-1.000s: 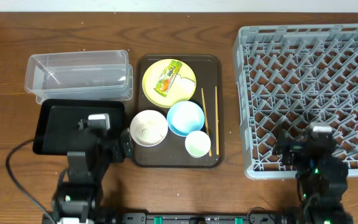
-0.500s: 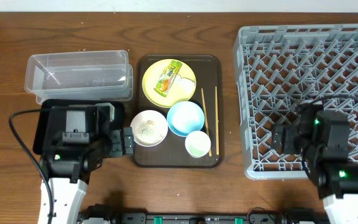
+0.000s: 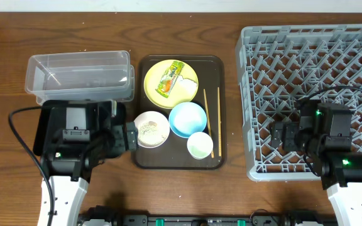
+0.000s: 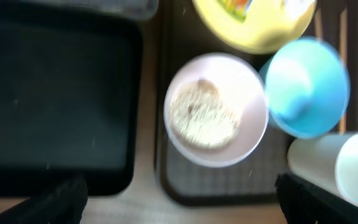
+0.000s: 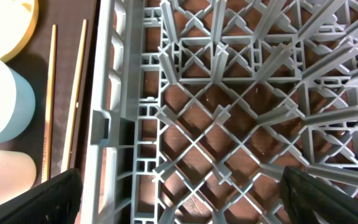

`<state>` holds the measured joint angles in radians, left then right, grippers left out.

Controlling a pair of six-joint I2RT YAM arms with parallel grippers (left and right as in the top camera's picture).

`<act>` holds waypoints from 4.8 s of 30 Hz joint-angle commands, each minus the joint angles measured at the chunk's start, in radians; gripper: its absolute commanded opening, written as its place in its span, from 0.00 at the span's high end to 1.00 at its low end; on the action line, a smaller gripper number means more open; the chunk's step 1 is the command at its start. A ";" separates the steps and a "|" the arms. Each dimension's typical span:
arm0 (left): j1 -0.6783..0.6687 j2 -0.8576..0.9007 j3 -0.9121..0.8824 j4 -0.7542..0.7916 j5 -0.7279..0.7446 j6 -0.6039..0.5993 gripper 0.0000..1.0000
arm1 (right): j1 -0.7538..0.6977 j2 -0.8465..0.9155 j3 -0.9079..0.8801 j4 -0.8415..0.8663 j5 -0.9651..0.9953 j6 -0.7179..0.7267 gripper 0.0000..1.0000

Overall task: Sort waste into correct bins and load items into the dishwasher rack
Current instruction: 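Reach the left gripper to the Pandan wrapper on the yellow plate, then grasp the wrapper with the left gripper and drop it into the clear bin, then move the left gripper back and grasp the white tissue on the plate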

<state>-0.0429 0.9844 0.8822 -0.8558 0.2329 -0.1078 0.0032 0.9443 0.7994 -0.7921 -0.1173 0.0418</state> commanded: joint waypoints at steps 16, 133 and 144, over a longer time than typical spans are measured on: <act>-0.133 0.409 0.372 0.132 -0.174 0.112 0.01 | 0.010 -0.003 0.023 0.003 -0.014 0.010 0.01; -0.024 0.654 0.370 0.431 0.069 -0.214 0.33 | 0.010 -0.003 0.023 -0.023 -0.015 0.010 0.01; -0.207 0.813 0.454 0.451 0.074 -0.351 0.11 | 0.010 -0.003 0.023 -0.023 -0.015 0.010 0.01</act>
<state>-0.2321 1.7752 1.2606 -0.4046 0.2981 -0.4023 0.0032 0.9443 0.7998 -0.8150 -0.1238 0.0418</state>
